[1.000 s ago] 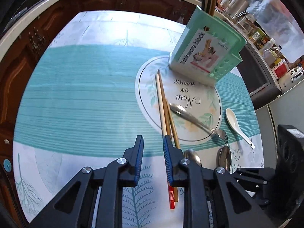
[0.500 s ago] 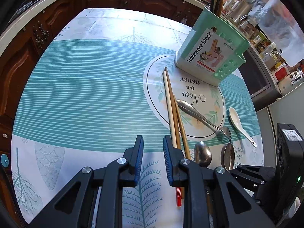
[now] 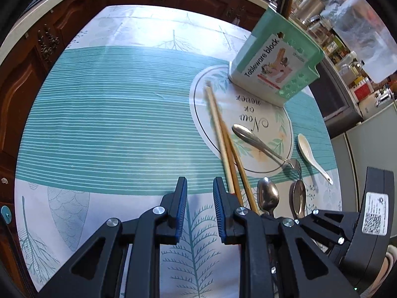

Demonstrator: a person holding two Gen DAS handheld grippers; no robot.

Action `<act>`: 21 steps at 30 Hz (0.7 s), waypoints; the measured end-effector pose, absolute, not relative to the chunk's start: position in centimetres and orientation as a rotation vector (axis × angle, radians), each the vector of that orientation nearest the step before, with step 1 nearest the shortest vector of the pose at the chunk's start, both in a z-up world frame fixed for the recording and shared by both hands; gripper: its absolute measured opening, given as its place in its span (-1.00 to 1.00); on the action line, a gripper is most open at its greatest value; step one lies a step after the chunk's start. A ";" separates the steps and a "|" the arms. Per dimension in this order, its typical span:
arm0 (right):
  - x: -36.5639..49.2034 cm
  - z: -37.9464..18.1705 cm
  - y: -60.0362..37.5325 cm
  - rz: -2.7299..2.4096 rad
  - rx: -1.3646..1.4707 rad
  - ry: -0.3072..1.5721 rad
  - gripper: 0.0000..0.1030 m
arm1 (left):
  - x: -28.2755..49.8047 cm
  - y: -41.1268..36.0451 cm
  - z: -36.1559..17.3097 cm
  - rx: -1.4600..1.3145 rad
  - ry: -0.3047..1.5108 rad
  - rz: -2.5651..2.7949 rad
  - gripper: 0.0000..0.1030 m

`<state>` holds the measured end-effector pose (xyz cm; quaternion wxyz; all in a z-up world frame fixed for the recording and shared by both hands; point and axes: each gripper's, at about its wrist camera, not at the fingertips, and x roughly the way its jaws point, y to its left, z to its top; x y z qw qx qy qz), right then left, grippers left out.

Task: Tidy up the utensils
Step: 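Grasp a red-tipped wooden chopstick with the right tool while the left tool approaches the chopsticks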

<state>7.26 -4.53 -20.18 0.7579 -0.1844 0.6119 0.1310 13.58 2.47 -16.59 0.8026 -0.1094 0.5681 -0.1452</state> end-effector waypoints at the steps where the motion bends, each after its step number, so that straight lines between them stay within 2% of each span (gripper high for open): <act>1: 7.3 -20.0 -4.9 0.282 -0.399 1.337 -0.86 | 13.7 2.2 -16.7 -0.222 1.232 -0.322 -0.62; 12: 8.4 -18.4 -11.3 0.230 -0.016 1.341 -0.89 | 16.5 0.7 -19.0 -0.271 1.429 -0.353 -0.63; 17: 8.3 -17.7 -12.6 0.259 0.050 1.322 -0.89 | 17.6 0.0 -19.4 -0.238 1.479 -0.272 -0.70; 21: 8.9 -17.8 -13.6 0.284 0.068 1.305 -0.89 | 18.1 -1.7 -19.2 -0.112 1.498 -0.222 -0.70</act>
